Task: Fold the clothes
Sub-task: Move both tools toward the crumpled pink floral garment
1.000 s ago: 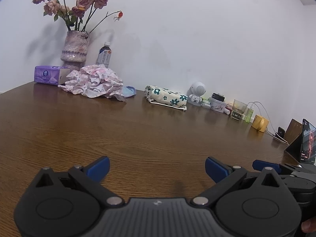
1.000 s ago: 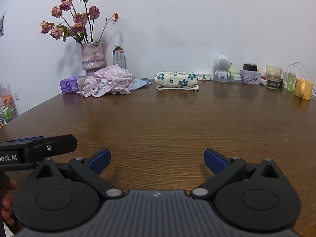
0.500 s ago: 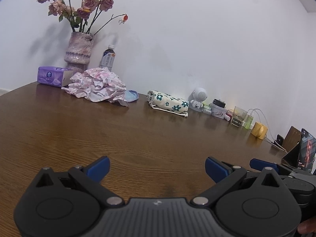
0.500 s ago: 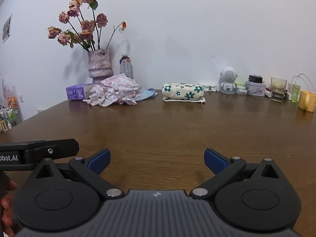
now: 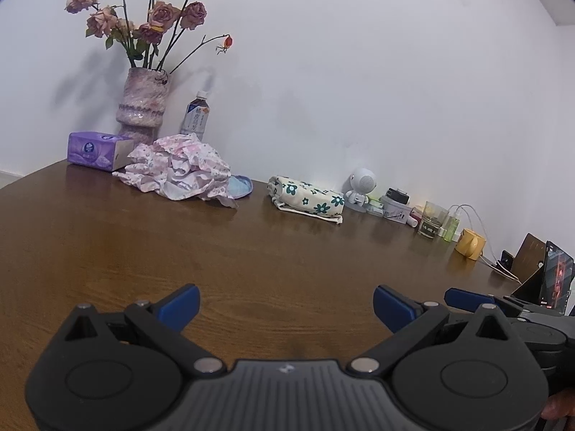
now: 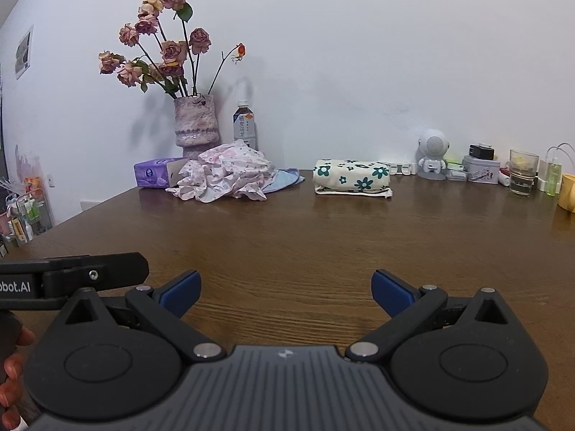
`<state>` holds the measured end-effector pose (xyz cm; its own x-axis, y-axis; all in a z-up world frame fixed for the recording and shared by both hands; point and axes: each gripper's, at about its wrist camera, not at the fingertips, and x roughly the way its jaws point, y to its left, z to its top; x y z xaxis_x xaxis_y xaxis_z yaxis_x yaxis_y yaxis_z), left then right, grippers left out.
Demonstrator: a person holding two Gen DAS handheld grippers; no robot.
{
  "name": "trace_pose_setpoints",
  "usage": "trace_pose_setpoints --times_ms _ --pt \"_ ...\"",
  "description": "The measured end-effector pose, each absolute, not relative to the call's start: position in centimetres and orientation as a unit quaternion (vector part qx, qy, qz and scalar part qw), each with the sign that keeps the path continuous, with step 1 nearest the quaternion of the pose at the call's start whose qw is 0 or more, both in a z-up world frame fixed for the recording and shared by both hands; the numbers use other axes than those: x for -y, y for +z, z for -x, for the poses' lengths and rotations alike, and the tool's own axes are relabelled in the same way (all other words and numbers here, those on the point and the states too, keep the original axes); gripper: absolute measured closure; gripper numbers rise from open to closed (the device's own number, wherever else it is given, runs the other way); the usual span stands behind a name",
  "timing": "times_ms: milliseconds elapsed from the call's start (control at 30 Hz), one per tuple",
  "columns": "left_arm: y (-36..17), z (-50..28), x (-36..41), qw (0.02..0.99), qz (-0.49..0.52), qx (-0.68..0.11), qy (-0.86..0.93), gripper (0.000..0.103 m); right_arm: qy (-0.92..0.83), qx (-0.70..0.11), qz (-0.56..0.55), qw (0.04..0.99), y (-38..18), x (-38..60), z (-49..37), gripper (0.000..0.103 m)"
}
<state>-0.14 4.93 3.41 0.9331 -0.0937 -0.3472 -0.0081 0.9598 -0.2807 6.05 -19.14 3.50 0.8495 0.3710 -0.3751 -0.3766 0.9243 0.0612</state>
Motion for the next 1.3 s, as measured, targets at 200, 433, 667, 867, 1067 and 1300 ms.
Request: trace_pose_setpoints --times_ms 200,433,667,867,1067,1300 --pt "5.1 -0.4 -6.2 0.976 0.129 -0.172 -0.02 0.0 0.217 -0.203 -0.007 0.955 4.5 18.3 -7.2 0.0" --pt "7.1 -1.6 -8.3 0.975 0.132 -0.173 -0.049 0.0 0.252 -0.218 -0.026 0.943 5.8 17.1 -9.0 0.0" --pt "8.6 -3.4 -10.6 0.973 0.143 -0.178 -0.046 0.0 0.27 -0.215 -0.037 0.938 7.2 15.8 -10.6 0.0" --pt "10.2 -5.4 -12.4 0.972 0.138 -0.184 -0.041 0.0 0.273 -0.215 -0.046 0.937 8.5 14.8 -13.0 0.0" --pt "11.7 -7.6 -13.8 0.977 0.113 -0.182 -0.023 0.0 0.277 -0.24 -0.046 0.929 9.2 12.9 -16.4 0.0" --pt "13.3 -10.8 -15.8 0.977 0.095 -0.189 0.003 0.0 0.284 -0.253 -0.047 0.924 10.6 11.1 -20.2 0.0"
